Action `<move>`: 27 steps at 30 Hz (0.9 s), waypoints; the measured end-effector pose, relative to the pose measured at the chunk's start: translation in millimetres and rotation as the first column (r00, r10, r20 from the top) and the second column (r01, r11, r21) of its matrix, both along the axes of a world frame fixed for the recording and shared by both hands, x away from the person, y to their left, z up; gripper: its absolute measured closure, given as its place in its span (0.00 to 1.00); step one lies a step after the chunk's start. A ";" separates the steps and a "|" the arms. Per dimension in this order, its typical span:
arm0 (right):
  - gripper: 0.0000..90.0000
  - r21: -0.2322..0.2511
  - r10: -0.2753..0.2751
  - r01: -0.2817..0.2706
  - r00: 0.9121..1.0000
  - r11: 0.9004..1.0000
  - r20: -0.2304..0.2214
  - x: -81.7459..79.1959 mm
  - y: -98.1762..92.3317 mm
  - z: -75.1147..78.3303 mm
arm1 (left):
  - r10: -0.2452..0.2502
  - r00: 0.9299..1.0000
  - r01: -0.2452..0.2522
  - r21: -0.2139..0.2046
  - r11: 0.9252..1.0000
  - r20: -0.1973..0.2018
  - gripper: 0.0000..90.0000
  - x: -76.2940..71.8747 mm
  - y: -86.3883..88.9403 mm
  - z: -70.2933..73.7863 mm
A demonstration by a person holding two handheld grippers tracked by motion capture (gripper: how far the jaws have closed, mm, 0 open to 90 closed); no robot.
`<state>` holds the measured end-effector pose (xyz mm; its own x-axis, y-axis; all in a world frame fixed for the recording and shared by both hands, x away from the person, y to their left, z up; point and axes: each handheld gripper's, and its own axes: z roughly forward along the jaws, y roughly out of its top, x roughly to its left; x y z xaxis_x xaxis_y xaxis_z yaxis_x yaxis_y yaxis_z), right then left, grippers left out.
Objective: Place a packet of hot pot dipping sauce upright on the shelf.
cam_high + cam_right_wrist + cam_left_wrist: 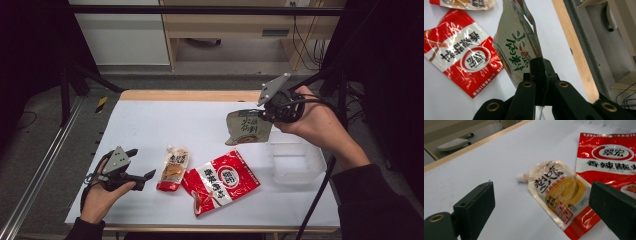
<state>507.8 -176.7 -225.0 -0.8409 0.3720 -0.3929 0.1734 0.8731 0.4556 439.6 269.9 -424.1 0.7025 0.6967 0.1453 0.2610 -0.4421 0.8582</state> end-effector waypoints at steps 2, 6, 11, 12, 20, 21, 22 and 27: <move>1.00 0.011 -0.016 0.016 1.000 1.000 0.002 3.9 -8.4 1.7 | 0.003 1.000 -0.003 0.013 1.000 0.001 0.06 -3.2 2.5 -5.8; 1.00 0.028 -0.043 0.042 0.999 0.999 0.023 9.8 -24.9 5.4 | 0.015 1.000 -0.015 0.013 1.000 0.008 0.04 -4.8 7.3 -6.7; 1.00 0.065 -0.080 0.076 0.996 0.995 0.050 13.6 -45.8 10.1 | 0.043 0.999 -0.043 -0.007 0.999 0.018 0.05 -3.6 16.0 -7.2; 1.00 0.072 -0.088 0.084 0.995 0.994 0.053 14.3 -50.1 10.8 | 0.049 0.999 -0.048 -0.010 0.999 0.020 0.05 -3.6 16.3 -7.2; 1.00 0.085 -0.151 0.145 0.986 0.986 0.069 17.9 -77.0 10.5 | 0.053 0.998 -0.053 0.011 0.999 0.026 0.05 -3.9 13.3 -9.0; 1.00 0.086 -0.160 0.153 0.985 0.984 0.070 18.2 -79.6 9.8 | 0.055 0.998 -0.055 0.011 0.998 0.026 0.05 -3.7 13.7 -9.1; 1.00 0.087 -0.165 0.159 0.984 0.983 0.070 18.9 -82.5 9.1 | 0.057 0.998 -0.058 0.010 0.998 0.025 0.05 -3.5 14.2 -9.2; 1.00 0.088 -0.199 0.192 0.977 0.977 0.074 21.5 -93.5 6.0 | 0.066 0.997 -0.067 0.008 0.998 0.026 0.05 -2.8 17.6 -8.9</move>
